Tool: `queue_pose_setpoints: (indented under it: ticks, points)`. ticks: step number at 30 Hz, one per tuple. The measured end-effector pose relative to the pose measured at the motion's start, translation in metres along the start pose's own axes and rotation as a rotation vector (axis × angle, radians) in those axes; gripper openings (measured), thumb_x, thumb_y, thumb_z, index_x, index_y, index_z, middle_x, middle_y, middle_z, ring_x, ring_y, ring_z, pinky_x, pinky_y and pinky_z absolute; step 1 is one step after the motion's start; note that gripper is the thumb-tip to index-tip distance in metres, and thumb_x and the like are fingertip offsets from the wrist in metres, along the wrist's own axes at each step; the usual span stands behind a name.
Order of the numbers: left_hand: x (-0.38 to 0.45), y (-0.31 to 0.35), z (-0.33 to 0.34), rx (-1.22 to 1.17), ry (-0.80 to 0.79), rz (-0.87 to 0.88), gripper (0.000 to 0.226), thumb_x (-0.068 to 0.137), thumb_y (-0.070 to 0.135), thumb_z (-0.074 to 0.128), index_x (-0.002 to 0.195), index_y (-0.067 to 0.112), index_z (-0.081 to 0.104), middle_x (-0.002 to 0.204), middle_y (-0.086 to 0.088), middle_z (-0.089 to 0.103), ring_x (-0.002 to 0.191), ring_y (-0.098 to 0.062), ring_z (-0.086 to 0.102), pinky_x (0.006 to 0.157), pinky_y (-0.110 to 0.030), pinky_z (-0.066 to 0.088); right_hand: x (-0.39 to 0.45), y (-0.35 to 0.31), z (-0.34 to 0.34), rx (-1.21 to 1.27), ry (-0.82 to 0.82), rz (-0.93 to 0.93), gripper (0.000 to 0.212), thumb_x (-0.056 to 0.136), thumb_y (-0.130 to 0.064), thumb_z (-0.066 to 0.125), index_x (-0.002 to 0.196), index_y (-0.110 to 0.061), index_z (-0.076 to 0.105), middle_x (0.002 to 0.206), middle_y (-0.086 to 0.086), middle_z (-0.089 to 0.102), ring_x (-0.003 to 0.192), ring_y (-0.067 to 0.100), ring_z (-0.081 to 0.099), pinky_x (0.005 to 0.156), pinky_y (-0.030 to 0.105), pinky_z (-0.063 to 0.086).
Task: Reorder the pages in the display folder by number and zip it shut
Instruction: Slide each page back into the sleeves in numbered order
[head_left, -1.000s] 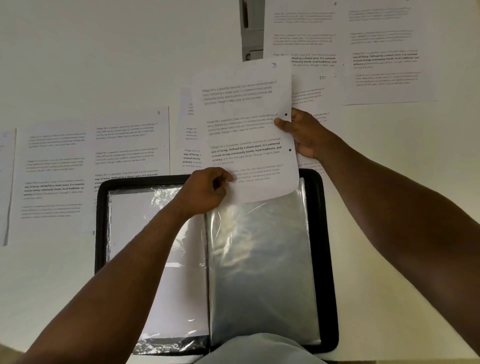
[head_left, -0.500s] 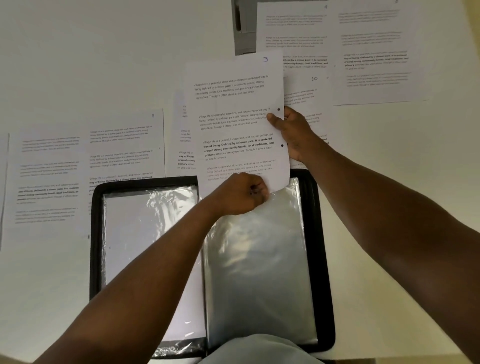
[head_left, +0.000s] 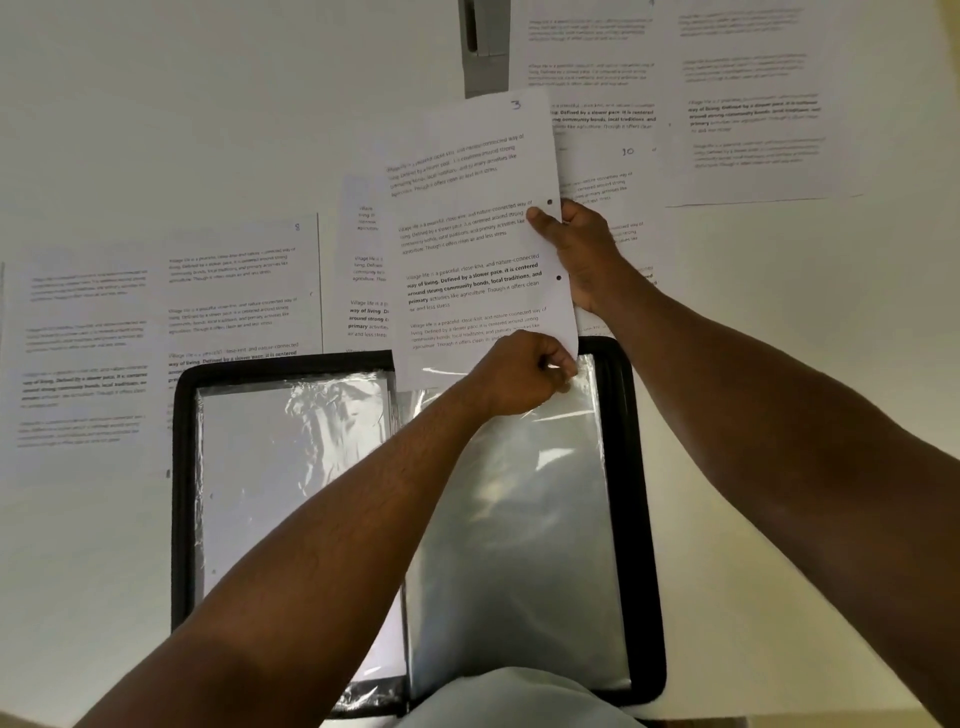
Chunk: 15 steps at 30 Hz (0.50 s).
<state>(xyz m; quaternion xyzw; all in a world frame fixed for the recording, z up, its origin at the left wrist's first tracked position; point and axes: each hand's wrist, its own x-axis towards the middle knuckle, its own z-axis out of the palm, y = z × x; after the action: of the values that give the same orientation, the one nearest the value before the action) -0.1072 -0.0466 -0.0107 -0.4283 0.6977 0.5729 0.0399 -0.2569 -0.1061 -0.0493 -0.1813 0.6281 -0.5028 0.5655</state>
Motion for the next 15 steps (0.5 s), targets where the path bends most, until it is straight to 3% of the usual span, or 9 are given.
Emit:
queue_pose_setpoints:
  ticks: [2,6,8,11,15]
  points:
    - [0.001,0.001,0.000,-0.016,0.023,-0.005,0.013,0.088,0.007,0.064,0.095,0.014,0.073,0.091,0.005,0.070,0.091,-0.010,0.065,0.089,-0.024,0.050,0.000,0.000,-0.001,-0.028,-0.022,-0.004,0.021,0.092,-0.018,0.066,0.112,-0.013,0.066,0.112,0.009,0.070,0.104,0.025,0.067,0.091,0.046,0.055]
    - [0.001,-0.001,0.000,-0.091,0.079,-0.034,0.014,0.089,0.004,0.062,0.096,0.011,0.071,0.092,0.000,0.071,0.078,-0.003,0.063,0.074,-0.014,0.050,-0.002,-0.003,-0.013,-0.040,-0.175,0.073,0.030,0.091,-0.015,0.066,0.121,-0.011,0.062,0.120,0.009,0.068,0.108,0.023,0.066,0.089,0.041,0.056]
    - [0.003,-0.003,0.000,-0.091,0.092,-0.044,0.015,0.088,0.003,0.061,0.094,0.013,0.071,0.088,0.002,0.070,0.074,0.000,0.062,0.069,-0.009,0.047,-0.004,-0.008,-0.022,-0.173,-0.260,0.141,0.039,0.089,-0.012,0.068,0.127,-0.011,0.059,0.124,0.007,0.066,0.108,0.020,0.066,0.088,0.037,0.056]
    - [0.006,-0.005,0.002,-0.075,0.098,-0.060,0.014,0.088,0.004,0.062,0.094,0.015,0.070,0.086,0.006,0.069,0.074,0.002,0.062,0.067,-0.007,0.044,-0.007,-0.013,-0.034,-0.457,-0.331,0.218,0.043,0.086,-0.012,0.072,0.127,-0.016,0.059,0.122,0.000,0.067,0.104,0.014,0.067,0.087,0.034,0.056]
    - [0.008,-0.004,0.002,-0.067,0.093,-0.072,0.012,0.087,0.007,0.066,0.094,0.016,0.070,0.086,0.007,0.068,0.075,0.000,0.062,0.071,-0.009,0.045,-0.006,-0.014,-0.040,-0.405,-0.346,0.289,0.043,0.083,-0.009,0.073,0.123,-0.016,0.061,0.118,0.002,0.069,0.105,0.017,0.067,0.089,0.037,0.056]
